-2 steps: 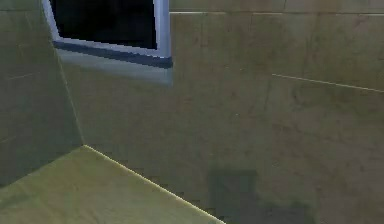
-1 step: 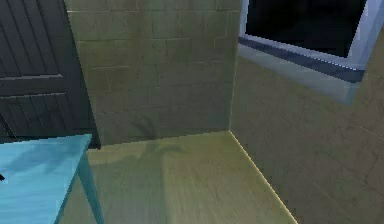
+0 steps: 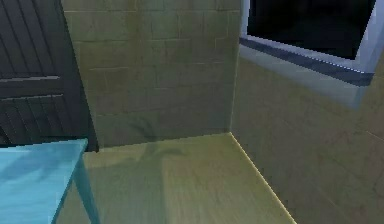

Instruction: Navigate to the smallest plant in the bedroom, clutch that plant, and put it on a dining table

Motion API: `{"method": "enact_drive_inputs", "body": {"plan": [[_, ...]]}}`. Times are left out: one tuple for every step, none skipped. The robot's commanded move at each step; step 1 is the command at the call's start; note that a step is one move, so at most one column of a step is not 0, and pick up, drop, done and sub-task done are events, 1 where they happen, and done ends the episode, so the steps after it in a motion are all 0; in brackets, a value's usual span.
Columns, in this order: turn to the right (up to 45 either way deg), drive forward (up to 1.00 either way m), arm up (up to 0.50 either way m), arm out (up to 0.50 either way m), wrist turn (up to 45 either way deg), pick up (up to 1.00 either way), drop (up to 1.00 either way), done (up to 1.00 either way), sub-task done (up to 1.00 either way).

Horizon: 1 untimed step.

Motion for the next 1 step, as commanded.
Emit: {"method": "enact_drive_inputs", "body": {"plan": [[-9.0, 0.0, 0.0, 0.0, 0.0, 0.0, 0.0, 0.0, 0.0]]}}
